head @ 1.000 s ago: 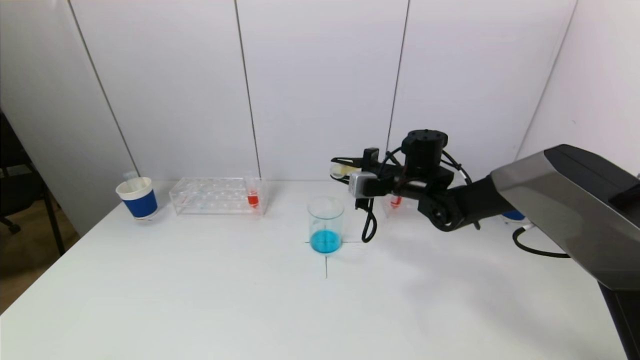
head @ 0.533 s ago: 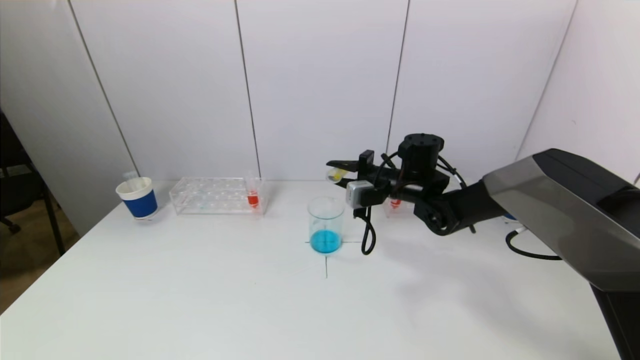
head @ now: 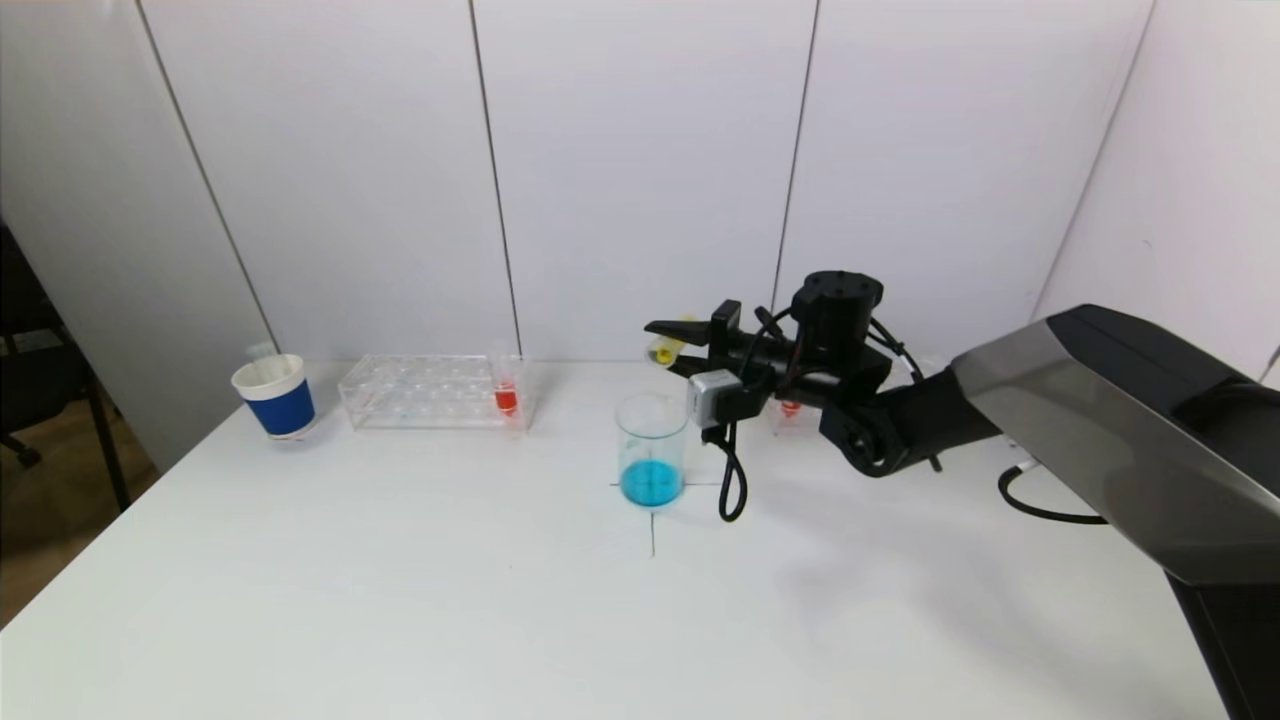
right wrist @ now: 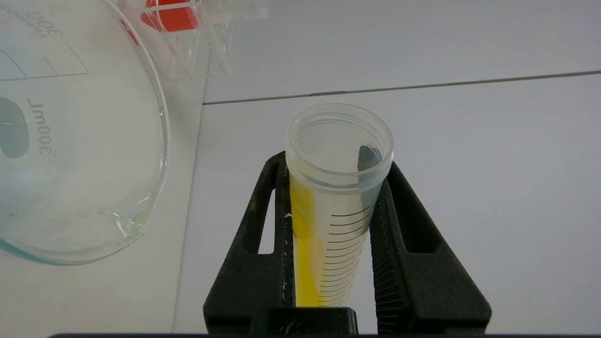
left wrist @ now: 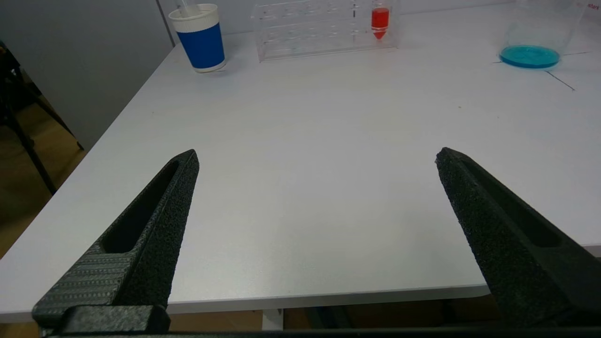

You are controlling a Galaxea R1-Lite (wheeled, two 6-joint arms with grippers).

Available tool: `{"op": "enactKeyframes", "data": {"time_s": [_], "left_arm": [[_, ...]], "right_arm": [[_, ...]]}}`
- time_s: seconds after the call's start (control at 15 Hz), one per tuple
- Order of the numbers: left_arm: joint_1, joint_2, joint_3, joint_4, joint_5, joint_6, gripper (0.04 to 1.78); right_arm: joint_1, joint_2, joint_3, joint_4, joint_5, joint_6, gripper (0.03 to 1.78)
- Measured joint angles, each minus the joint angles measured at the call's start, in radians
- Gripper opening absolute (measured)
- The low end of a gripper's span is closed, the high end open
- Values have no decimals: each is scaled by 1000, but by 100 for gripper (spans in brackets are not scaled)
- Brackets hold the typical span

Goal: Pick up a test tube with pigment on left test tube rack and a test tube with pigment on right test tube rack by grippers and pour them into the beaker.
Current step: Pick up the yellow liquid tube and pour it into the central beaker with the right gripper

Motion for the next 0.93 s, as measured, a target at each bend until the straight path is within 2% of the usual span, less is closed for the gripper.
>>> {"op": "enactKeyframes", "data": {"time_s": [0.47, 0.93], "left_arm": [[0, 0, 0, 0, 0, 0, 176], [0, 0, 0, 0, 0, -1, 176]], "right_arm": [[-6, 38, -65, -4, 0, -50, 52], [-17, 63, -86, -3, -1, -130, 52]]}}
